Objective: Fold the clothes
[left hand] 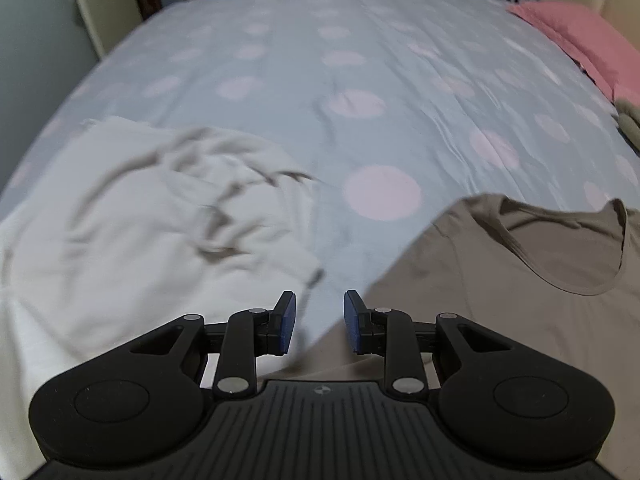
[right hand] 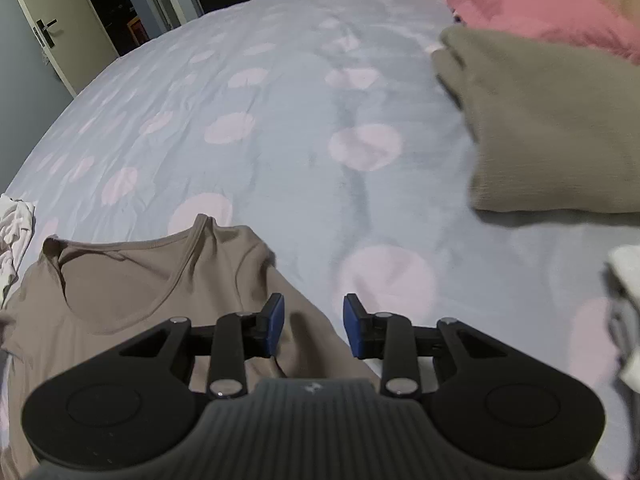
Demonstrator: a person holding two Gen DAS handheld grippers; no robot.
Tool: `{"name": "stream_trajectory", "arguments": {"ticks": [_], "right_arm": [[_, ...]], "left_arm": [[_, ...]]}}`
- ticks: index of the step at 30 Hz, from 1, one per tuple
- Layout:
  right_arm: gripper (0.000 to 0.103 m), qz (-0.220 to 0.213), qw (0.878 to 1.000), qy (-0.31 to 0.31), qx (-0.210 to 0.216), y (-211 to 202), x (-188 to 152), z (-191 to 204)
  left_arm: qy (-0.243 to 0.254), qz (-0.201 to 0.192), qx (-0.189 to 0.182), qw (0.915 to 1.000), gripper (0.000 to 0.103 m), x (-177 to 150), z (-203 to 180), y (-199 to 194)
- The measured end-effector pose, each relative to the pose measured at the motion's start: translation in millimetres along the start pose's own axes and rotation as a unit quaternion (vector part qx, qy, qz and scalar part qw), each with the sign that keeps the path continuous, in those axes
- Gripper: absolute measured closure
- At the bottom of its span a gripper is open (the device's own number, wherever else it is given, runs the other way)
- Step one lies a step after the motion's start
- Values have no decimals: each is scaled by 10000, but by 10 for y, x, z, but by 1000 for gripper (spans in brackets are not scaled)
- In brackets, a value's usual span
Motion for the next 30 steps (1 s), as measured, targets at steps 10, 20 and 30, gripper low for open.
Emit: {"name": "stream_trajectory", "arguments": {"ticks": [10, 20, 30], "right_arm": [[101, -76, 9991, 172, -368, 241, 270, -150], [63, -347, 9991, 246, -22, 178, 391, -128], [61, -189, 9997, -143, -27, 396, 502, 262]], "left_arm": [[-341, 360, -62, 9987, 79, 88, -61, 478], [-865, -274, -722, 9933, 76, 281, -80, 363], [354, -284, -226, 9987, 61, 136, -431, 232]]}}
Point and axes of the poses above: each gripper's, at about its wrist camera, not at the fingertips, and y roughly the way its jaws point, z to its left, x to its top, the point moved 7 cm from there along y, roughly the way its jaws point, and after that the axes turned 10 degrees about z, right-handed, at the moved point
